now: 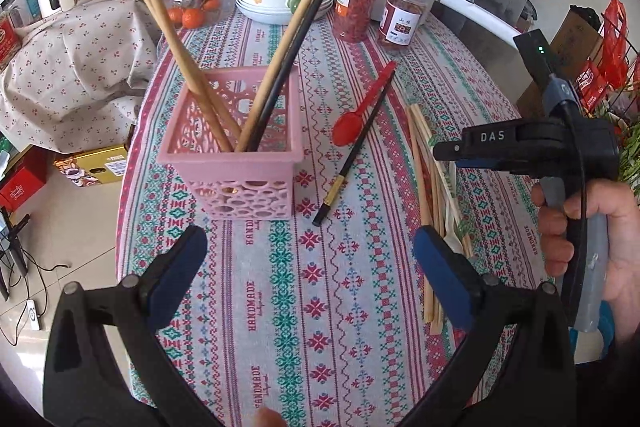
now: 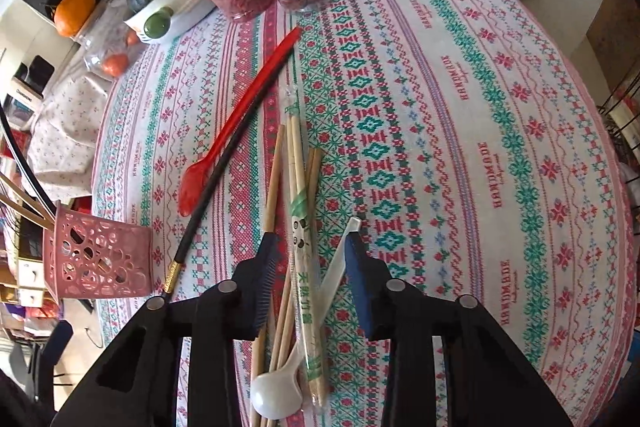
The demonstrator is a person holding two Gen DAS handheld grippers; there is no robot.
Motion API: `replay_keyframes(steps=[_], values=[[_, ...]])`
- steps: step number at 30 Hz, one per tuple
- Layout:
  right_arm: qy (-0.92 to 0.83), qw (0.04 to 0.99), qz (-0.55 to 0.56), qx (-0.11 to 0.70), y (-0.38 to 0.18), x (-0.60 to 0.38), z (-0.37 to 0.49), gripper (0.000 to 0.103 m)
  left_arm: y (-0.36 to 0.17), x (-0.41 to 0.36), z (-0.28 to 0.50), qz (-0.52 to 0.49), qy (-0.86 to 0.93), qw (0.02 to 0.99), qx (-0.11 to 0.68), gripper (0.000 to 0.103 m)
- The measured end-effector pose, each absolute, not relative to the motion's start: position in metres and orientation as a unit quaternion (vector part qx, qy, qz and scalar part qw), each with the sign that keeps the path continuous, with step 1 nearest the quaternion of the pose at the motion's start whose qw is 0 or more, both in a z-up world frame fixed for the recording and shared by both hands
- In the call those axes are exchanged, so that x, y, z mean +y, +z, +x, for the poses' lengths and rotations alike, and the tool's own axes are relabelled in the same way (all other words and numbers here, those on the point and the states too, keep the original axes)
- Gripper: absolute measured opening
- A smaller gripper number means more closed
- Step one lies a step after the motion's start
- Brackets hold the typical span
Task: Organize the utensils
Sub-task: 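Lower the right tool onto the packaged chopsticks and close on them, then lower the left tool onto a wooden chopstick and close while the right tool lifts the packaged chopsticks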
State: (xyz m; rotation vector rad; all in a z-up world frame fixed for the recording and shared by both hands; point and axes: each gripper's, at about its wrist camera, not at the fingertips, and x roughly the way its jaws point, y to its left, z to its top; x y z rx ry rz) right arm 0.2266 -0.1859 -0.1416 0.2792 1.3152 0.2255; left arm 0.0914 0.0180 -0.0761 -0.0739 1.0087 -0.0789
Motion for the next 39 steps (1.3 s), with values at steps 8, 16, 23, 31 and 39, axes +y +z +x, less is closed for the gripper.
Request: replay_keyframes(steps=[8, 16, 23, 31, 39], values=[[0.108, 0.776, 0.136, 0.607, -0.148, -0.181, 0.239, 0.008, -0.079, 0.006, 0.089, -0.020, -0.050, 0.877, 0.478, 0.103], [0.107, 0.788, 0.128, 0.592, -0.125, -0.219, 0.226, 0.005, -0.079, -0.015, 0.089, -0.011, -0.077, 0.873, 0.481, 0.103], [0.088, 0.779, 0.126, 0.608, -0.120, -0.266, 0.206, 0.005, -0.084, -0.045, 0.106, 0.031, -0.087, 0.853, 0.513, 0.103], [0.095, 0.782, 0.124, 0.603, -0.108, -0.295, 0.193, 0.005, -0.096, -0.086, 0.145, 0.061, -0.080, 0.830, 0.548, 0.093], [0.099, 0.785, 0.137, 0.595, -0.102, -0.318, 0.186, 0.004, -0.116, -0.104, 0.203, 0.046, -0.071, 0.809, 0.582, 0.027]])
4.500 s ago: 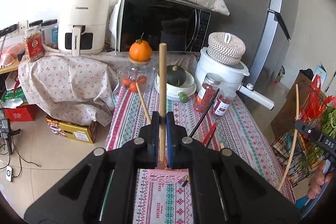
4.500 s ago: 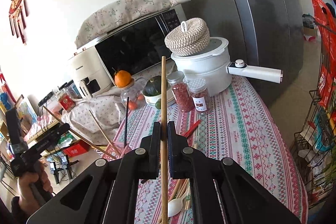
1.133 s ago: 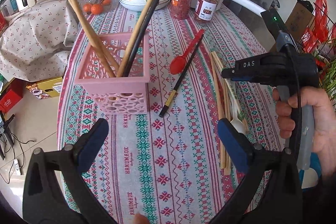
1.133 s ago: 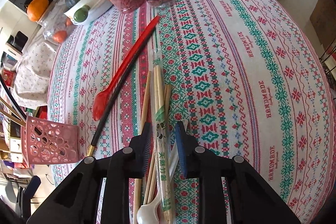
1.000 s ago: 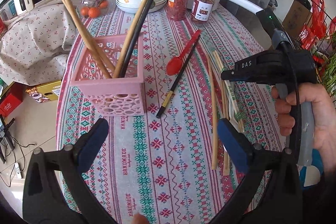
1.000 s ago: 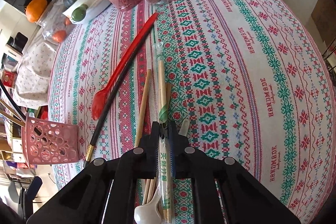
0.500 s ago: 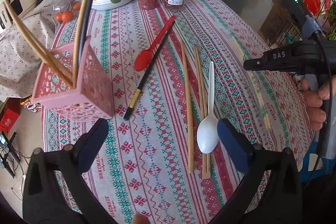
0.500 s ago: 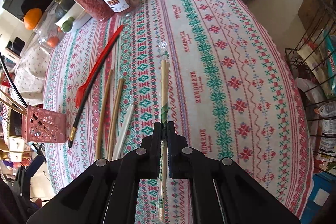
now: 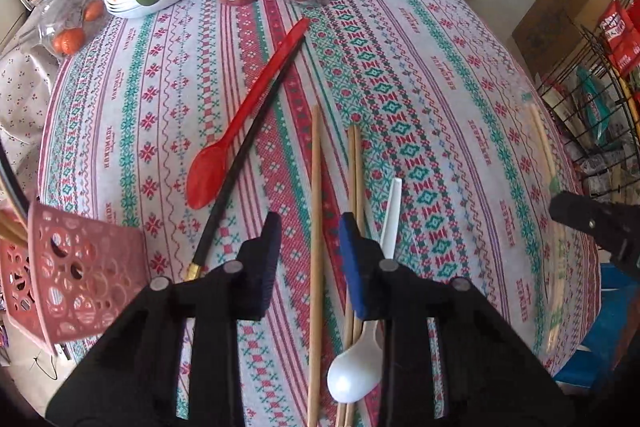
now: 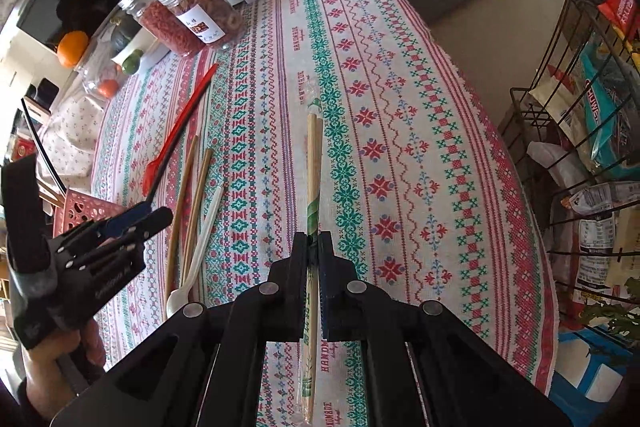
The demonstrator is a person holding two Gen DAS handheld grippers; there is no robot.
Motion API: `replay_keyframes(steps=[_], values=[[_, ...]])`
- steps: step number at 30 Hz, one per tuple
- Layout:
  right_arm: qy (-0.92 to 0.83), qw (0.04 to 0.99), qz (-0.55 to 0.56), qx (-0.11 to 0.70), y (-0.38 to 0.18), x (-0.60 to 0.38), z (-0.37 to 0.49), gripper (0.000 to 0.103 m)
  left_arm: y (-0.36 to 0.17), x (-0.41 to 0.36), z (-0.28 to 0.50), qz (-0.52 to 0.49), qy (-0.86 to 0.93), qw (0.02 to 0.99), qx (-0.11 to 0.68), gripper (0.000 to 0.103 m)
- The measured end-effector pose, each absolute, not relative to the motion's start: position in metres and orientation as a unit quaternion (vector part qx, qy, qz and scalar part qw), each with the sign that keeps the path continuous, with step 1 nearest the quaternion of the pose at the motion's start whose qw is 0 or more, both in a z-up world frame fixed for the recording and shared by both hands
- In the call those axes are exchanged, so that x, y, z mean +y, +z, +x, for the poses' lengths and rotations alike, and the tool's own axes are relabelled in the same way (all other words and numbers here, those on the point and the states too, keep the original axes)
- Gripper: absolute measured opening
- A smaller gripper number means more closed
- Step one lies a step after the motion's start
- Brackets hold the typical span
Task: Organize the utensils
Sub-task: 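Lower the left tool onto a wooden chopstick and close while the right tool lifts the packaged chopsticks, then carry the chopstick in the left tool and drop it into the pink basket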
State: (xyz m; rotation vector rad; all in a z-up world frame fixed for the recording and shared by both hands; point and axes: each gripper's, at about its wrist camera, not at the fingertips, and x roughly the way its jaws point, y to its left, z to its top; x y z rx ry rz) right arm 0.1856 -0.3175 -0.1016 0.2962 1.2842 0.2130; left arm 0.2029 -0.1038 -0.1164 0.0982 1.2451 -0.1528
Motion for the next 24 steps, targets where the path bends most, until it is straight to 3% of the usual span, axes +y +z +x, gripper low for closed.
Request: replay_keyframes(steps=[3, 10, 15, 24], values=[[0.100, 0.788, 0.137, 0.591, -0.099, -0.322, 0.186, 0.004, -0.125, -0.108, 0.215, 0.056, -0.066, 0.802, 0.591, 0.015], [0.106, 0.794, 0.137, 0.583, -0.095, -0.320, 0.188, 0.004, -0.141, -0.116, 0.229, 0.061, -0.068, 0.784, 0.614, 0.007], [0.110, 0.801, 0.134, 0.573, -0.089, -0.315, 0.187, 0.004, -0.137, -0.115, 0.227, 0.062, -0.075, 0.788, 0.607, 0.007], [0.125, 0.833, 0.126, 0.524, -0.062, -0.300, 0.173, 0.004, -0.079, -0.095, 0.180, 0.049, -0.111, 0.843, 0.524, 0.007]])
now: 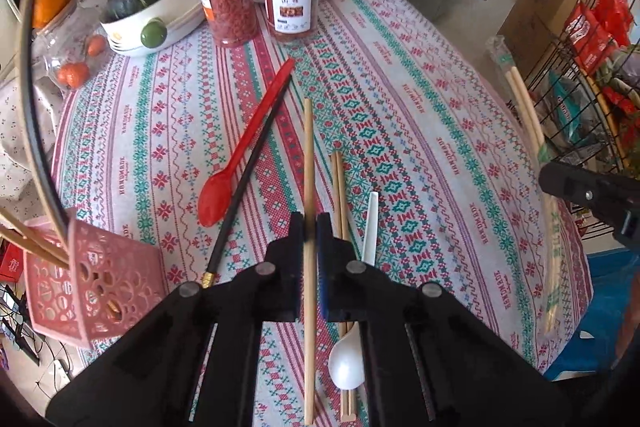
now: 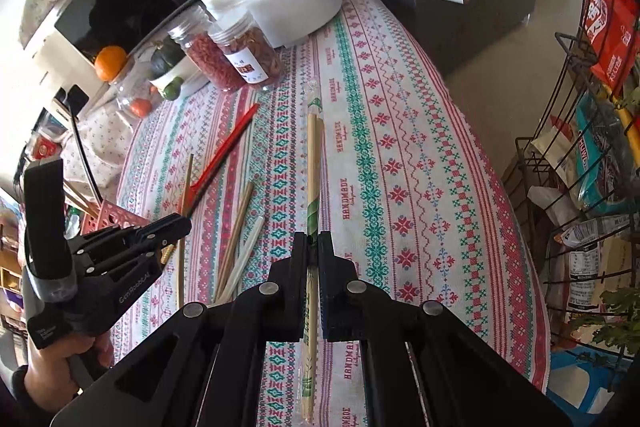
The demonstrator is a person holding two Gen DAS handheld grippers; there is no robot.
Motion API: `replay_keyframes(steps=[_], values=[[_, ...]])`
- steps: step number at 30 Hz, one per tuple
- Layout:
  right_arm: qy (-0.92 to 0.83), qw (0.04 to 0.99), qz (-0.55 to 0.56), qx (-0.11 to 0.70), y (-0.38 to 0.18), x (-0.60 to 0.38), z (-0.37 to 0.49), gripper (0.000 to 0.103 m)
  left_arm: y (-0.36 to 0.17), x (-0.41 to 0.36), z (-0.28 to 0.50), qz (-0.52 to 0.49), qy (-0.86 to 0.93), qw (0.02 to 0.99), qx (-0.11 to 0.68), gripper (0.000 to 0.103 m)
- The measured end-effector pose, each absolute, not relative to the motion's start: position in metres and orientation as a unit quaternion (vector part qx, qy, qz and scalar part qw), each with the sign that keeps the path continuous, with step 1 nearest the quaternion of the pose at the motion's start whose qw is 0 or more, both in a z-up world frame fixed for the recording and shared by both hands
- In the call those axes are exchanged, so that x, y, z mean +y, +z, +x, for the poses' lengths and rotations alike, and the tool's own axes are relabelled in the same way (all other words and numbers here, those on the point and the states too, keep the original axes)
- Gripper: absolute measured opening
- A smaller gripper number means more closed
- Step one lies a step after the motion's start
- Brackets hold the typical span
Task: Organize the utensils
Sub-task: 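Carry the chopstick in the left tool and drop it into the pink basket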
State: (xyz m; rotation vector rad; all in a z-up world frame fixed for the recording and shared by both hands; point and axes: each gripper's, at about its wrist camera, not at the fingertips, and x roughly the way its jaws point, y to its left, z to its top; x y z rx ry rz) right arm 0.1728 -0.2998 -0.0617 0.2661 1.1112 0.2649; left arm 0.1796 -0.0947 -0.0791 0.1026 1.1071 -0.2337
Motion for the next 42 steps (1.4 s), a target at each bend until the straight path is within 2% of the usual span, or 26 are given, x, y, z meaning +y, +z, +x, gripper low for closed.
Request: replay_keyframes(steps=[9, 15, 24, 32, 42], values=[[0.143, 0.864, 0.120, 0.468, -0.025, -0.276, 0.149, 0.005, -0.004, -0.059, 0.109, 0.042, -0.121, 0.905, 0.406, 0.007], [0.148, 0.884, 0.130, 0.423, -0.002, -0.262, 0.138, 0.005, 0.038, -0.001, 0.083, -0.036, -0.099, 0.947, 0.305, 0.007], [0.150, 0.894, 0.141, 0.398, 0.010, -0.239, 0.139, 0.005, 0.066, 0.057, 0.070, -0.088, -0.036, 0.974, 0.206, 0.007], [0.156, 0.898, 0.137, 0.389, 0.010, -0.221, 0.140, 0.005, 0.037, 0.072, 0.085, -0.056, 0.011, 0.975, 0.216, 0.007], [0.186, 0.910, 0.150, 0.340, 0.019, -0.208, 0.135, 0.005, -0.014, 0.091, 0.107, -0.106, 0.012, 0.956, 0.274, 0.007]])
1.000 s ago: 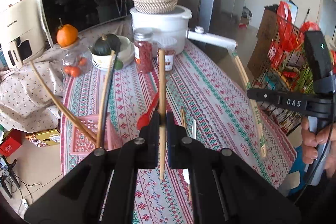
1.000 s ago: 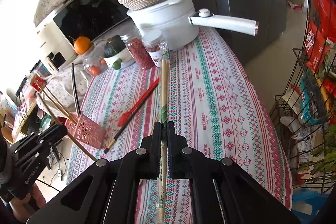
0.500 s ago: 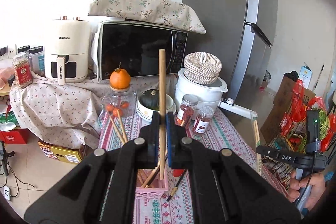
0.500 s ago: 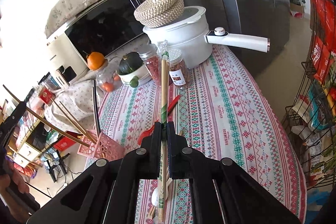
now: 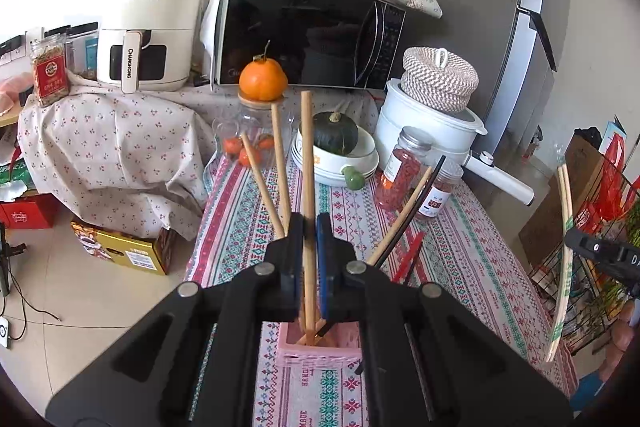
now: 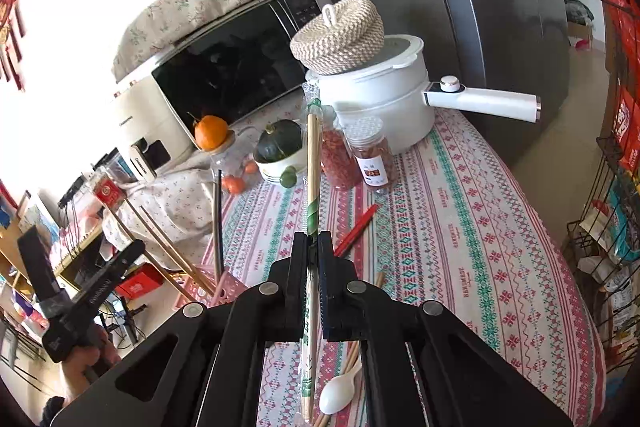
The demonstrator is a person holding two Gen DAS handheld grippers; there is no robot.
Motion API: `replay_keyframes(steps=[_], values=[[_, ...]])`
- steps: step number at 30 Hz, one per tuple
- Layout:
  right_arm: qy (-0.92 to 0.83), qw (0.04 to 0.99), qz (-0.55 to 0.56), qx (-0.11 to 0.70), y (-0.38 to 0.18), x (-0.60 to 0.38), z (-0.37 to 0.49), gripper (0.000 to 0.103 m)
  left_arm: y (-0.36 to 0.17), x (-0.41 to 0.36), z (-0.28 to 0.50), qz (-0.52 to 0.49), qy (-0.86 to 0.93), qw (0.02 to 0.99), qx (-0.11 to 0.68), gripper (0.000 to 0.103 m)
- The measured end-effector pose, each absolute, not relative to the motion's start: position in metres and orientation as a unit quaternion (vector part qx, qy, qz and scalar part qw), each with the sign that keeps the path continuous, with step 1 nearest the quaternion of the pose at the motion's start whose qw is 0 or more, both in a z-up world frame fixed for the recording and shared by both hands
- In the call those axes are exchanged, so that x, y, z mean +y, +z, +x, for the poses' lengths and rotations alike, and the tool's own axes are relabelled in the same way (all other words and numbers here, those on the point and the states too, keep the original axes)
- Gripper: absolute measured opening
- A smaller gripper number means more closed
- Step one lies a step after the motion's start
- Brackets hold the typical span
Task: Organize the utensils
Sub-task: 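Carry the chopstick in the left tool and drop it into the pink basket, then carry the packaged chopsticks in the right tool and drop them into the basket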
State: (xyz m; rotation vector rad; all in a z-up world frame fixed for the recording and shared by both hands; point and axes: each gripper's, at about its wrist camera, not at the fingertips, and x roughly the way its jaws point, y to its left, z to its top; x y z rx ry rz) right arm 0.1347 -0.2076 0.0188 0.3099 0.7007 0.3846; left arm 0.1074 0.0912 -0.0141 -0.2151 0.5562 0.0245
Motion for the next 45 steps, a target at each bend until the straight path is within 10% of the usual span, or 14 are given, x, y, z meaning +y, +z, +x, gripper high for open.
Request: replay_keyframes(steps=[3, 6, 15, 45], values=[[0.198, 0.914, 0.154, 0.320, 0.024, -0.198, 0.132, 0.005, -0.017, 0.086, 0.109, -0.094, 0.000, 0.950, 0.297, 0.024], [0.202, 0.917, 0.161, 0.304, 0.029, -0.188, 0.128, 0.005, -0.015, 0.085, 0.105, -0.083, 0.009, 0.946, 0.314, 0.072], [0.188, 0.935, 0.169, 0.249, 0.042, -0.136, 0.121, 0.005, -0.019, 0.122, 0.085, -0.109, 0.047, 0.908, 0.401, 0.099], [0.119, 0.971, 0.150, 0.144, -0.061, -0.021, 0.115, 0.006, -0.030, 0.156, 0.070, -0.098, 0.052, 0.893, 0.437, 0.102]])
